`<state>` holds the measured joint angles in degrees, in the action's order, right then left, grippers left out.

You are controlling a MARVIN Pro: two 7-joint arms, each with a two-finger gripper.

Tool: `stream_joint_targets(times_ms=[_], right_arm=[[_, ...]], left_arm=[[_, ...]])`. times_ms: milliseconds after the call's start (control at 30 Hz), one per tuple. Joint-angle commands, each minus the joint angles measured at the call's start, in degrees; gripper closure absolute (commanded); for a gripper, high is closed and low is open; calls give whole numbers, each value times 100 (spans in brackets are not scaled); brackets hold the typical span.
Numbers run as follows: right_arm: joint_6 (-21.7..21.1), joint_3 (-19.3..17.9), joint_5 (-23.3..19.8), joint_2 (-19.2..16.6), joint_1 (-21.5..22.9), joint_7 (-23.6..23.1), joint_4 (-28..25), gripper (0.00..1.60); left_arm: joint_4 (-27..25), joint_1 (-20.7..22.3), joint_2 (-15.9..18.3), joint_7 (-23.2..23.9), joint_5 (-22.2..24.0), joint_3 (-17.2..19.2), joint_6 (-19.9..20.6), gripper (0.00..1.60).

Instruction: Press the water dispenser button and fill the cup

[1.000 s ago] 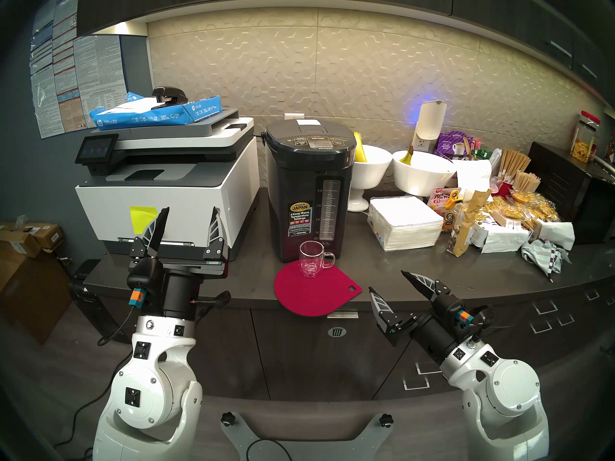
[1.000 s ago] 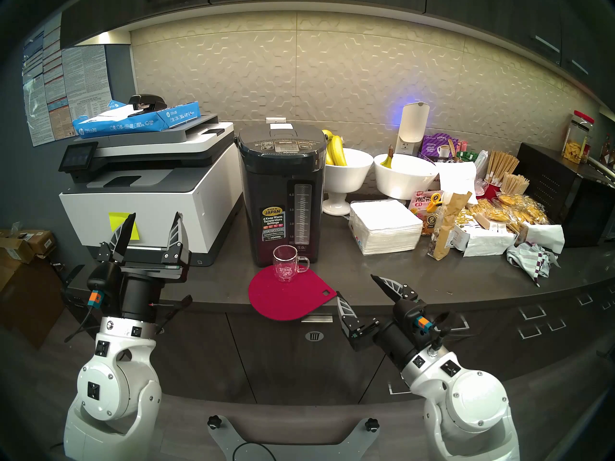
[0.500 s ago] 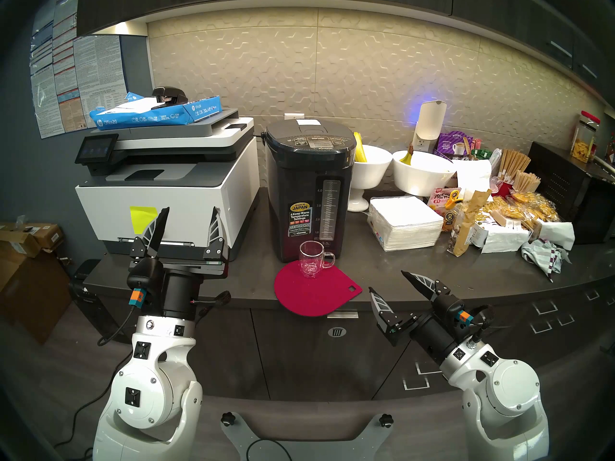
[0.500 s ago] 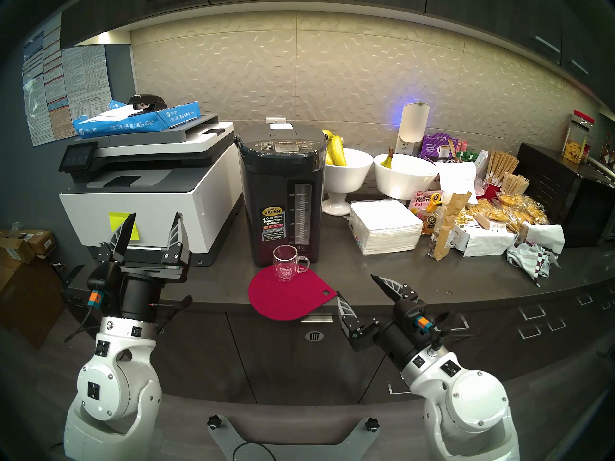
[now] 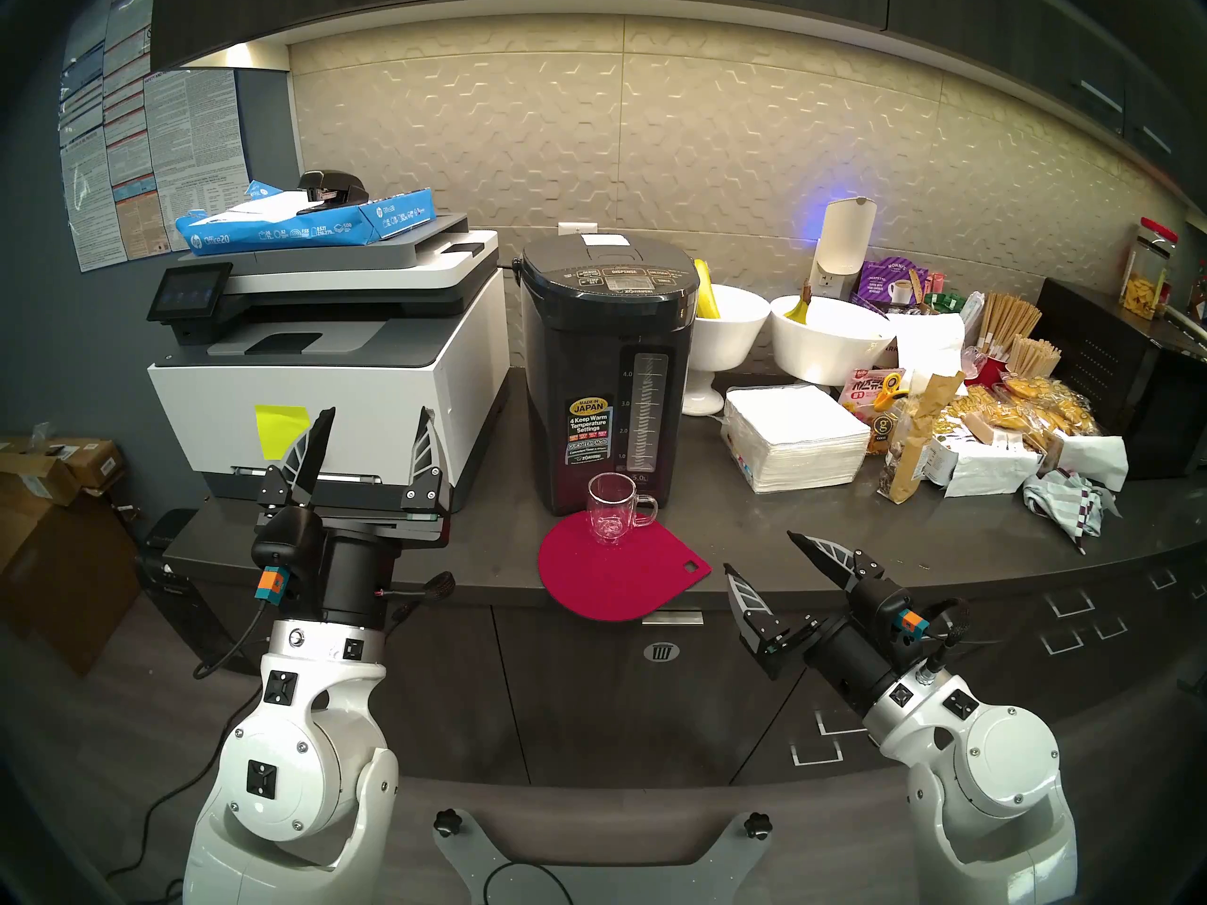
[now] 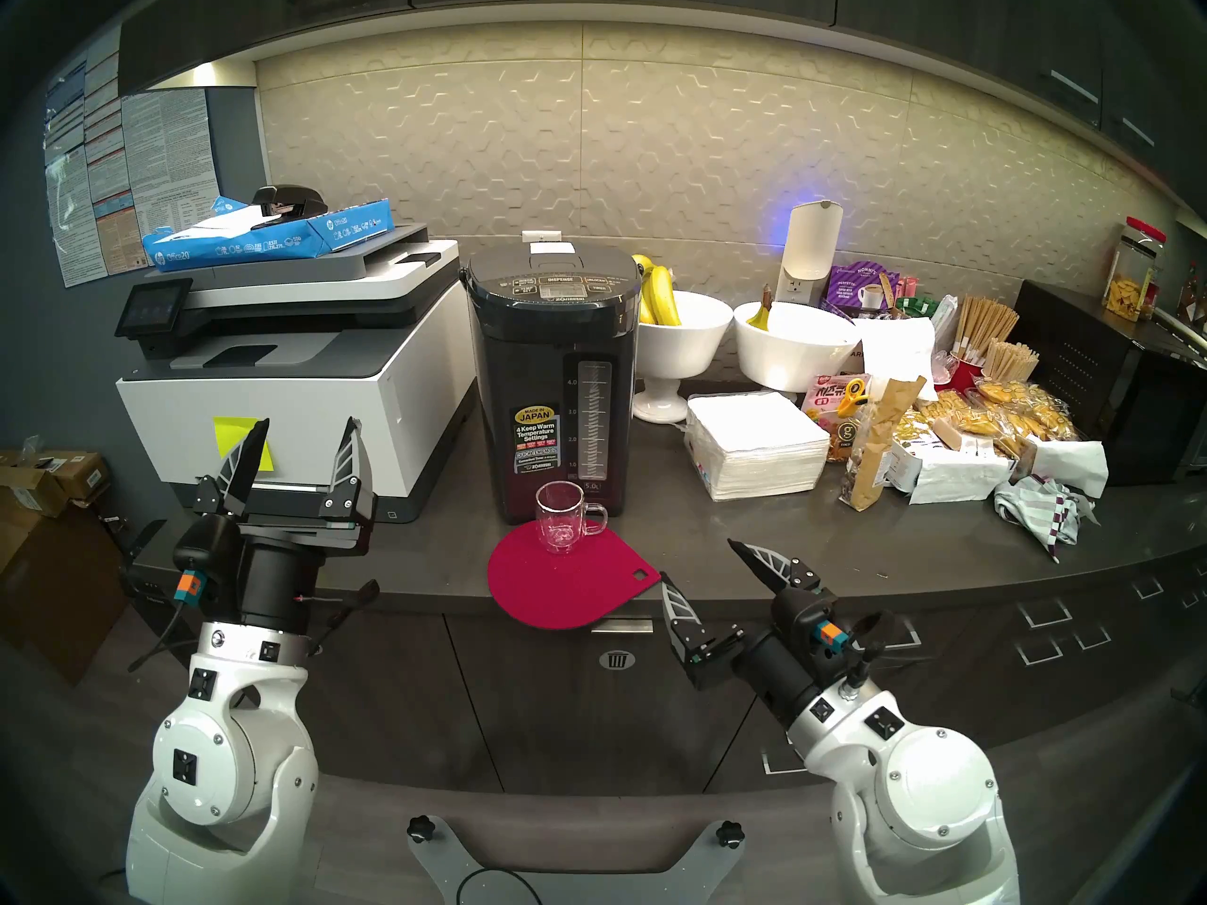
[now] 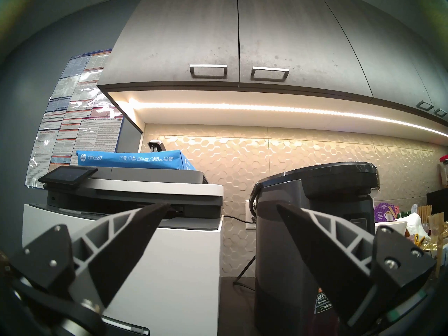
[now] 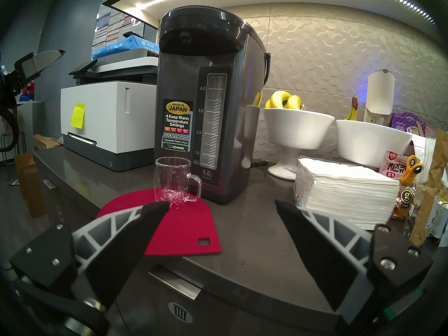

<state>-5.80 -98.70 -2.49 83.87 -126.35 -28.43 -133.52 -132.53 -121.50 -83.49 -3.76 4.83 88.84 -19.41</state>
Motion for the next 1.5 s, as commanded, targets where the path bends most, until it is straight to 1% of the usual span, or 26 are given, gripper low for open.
stream_joint_targets(times_ms=[0,67,100,133,233,333,733,867,1167,1467], right_arm=[[17,15,1,-8,11,-12,-110,0],[17,15,1,-8,12,-12,-109,0],[18,15,0,-8,13,-12,-106,0],[18,15,0,-8,13,-12,-106,0],[19,15,-1,-7,15,-13,-103,0],[19,15,0,-7,15,-13,-105,0],[17,14,2,-6,12,-13,-109,0],[18,14,1,-6,13,-14,-107,0],[19,14,0,-5,16,-14,-103,0],[20,14,1,-4,16,-15,-103,0]], left_arm=[[-204,173,51,48,-251,-40,-255,0],[-282,183,55,37,-327,-23,-222,0],[-350,213,57,49,-294,1,-320,0],[-350,213,57,49,-294,1,-320,0],[-677,231,95,69,-314,92,-278,0],[-747,254,86,77,-290,100,-302,0],[-747,261,173,229,-161,144,-342,0],[-747,395,193,292,-144,95,-497,0],[-747,676,222,365,-216,50,-702,0],[-747,827,194,374,-170,8,-887,0]])
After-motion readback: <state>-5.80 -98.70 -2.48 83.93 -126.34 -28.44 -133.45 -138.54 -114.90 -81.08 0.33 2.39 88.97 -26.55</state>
